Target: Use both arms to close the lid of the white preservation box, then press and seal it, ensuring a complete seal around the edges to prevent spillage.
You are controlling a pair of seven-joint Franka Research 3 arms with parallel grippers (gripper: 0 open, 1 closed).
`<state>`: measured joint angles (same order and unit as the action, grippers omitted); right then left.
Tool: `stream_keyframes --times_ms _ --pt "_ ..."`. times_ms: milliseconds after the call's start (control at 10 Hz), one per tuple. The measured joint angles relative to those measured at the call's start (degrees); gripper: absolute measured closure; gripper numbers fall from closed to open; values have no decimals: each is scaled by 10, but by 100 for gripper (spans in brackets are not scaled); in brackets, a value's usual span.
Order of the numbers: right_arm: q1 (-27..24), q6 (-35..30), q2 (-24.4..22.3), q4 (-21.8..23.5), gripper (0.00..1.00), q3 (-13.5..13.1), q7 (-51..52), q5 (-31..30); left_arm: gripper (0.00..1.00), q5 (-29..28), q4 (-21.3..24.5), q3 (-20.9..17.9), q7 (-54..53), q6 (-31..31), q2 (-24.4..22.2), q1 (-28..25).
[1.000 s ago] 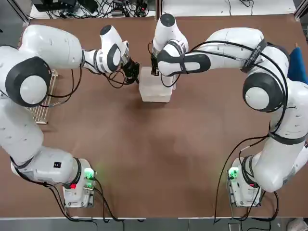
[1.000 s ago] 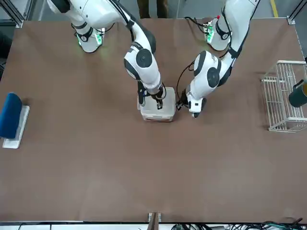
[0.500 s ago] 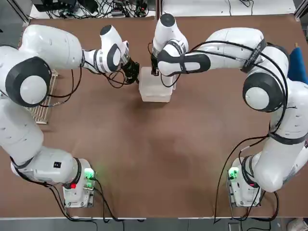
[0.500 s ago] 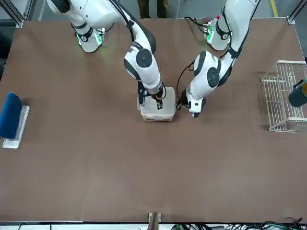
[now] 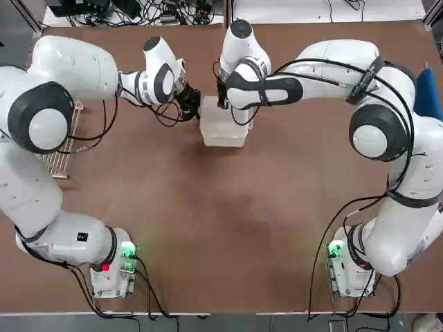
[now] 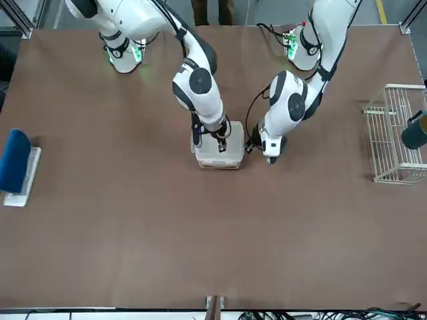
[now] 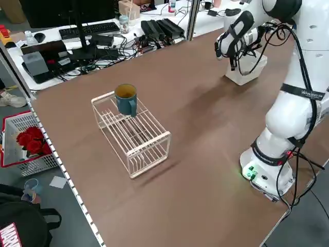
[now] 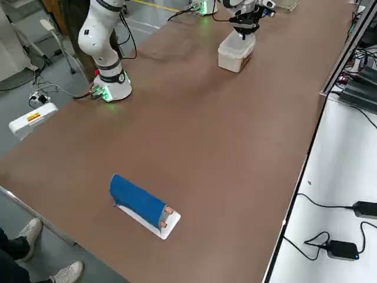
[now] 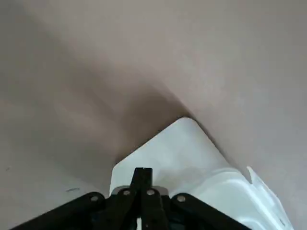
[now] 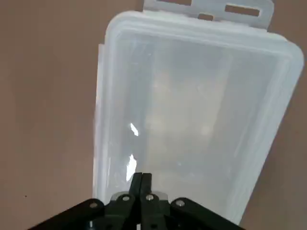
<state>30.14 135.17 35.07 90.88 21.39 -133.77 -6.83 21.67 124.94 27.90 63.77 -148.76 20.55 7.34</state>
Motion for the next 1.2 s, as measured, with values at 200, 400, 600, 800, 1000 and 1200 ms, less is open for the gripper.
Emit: stream_keyframes --times_ms 200,400,600,800,1000,1200 --pt "0 0 0 0 99 0 0 0 99 0 0 0 5 -2 0 0" --pt "0 0 0 0 99 0 0 0 99 0 0 0 11 -6 1 3" --pt "0 0 0 0 99 0 0 0 99 0 1 0 17 -13 2 9" --pt "0 0 0 0 99 0 0 0 99 0 1 0 17 -13 2 9" --pt "0 0 0 0 99 0 0 0 99 0 1 0 17 -13 2 9" --pt "0 0 0 0 99 0 0 0 99 -21 -5 -1 15 14 -1 7"
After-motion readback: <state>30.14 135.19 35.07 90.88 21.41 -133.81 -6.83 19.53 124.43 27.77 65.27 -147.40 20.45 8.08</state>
